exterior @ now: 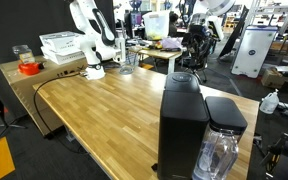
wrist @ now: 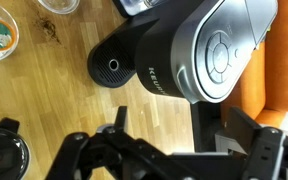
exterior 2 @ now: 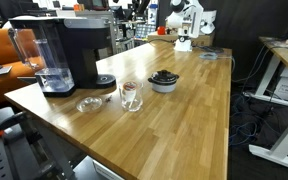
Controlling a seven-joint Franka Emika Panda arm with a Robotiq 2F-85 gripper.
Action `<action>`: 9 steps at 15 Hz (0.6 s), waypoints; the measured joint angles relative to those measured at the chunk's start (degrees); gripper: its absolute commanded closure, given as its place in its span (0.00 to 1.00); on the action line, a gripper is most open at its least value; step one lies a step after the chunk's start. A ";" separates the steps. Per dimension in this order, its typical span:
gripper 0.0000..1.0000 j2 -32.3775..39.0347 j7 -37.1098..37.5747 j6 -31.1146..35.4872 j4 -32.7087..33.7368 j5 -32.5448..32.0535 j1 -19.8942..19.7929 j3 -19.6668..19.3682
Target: Open the coffee maker
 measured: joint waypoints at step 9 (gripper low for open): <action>0.00 9.86 -4.95 -7.93 9.44 4.82 -2.37 0.33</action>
